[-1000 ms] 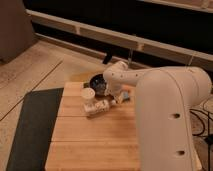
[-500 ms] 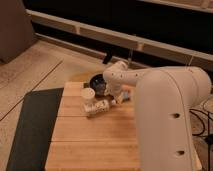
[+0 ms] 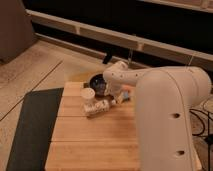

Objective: Place the bottle in the ceramic bowl

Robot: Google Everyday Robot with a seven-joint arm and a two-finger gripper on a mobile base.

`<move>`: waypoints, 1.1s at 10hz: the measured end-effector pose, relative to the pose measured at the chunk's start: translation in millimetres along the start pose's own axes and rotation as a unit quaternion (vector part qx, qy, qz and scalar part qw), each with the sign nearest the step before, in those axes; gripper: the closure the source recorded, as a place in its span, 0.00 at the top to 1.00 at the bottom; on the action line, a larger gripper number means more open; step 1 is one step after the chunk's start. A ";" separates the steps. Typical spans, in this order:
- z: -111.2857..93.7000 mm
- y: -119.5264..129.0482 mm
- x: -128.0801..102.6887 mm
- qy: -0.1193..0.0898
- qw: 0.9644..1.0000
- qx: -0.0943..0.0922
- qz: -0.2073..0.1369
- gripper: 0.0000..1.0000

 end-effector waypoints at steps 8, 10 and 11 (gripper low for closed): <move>-9.4 40.3 18.3 -0.026 0.997 0.007 -0.078 0.65; -9.2 55.2 36.3 -0.023 0.995 -0.003 -0.093 0.65; -8.2 56.3 41.0 -0.020 0.996 -0.005 -0.092 0.65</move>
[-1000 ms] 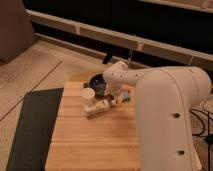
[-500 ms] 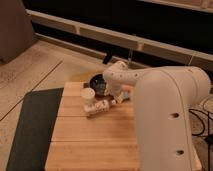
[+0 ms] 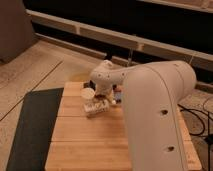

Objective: Place the bottle in the ceramic bowl

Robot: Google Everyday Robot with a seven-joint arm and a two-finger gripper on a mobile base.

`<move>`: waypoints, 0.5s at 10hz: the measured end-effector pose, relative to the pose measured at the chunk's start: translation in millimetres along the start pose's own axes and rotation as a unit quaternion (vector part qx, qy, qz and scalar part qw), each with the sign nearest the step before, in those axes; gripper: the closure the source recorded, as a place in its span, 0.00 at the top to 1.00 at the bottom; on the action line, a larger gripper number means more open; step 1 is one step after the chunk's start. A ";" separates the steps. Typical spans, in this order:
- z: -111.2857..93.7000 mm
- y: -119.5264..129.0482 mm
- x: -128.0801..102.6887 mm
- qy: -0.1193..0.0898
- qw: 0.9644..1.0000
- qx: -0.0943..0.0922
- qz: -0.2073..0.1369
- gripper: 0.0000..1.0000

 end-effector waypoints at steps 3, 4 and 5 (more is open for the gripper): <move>0.1 -1.2 -0.5 0.000 1.000 0.001 0.002 0.65; 0.3 -0.8 0.0 0.000 1.000 0.001 0.001 0.65; 0.2 -0.8 -0.2 0.000 1.000 0.001 0.001 0.65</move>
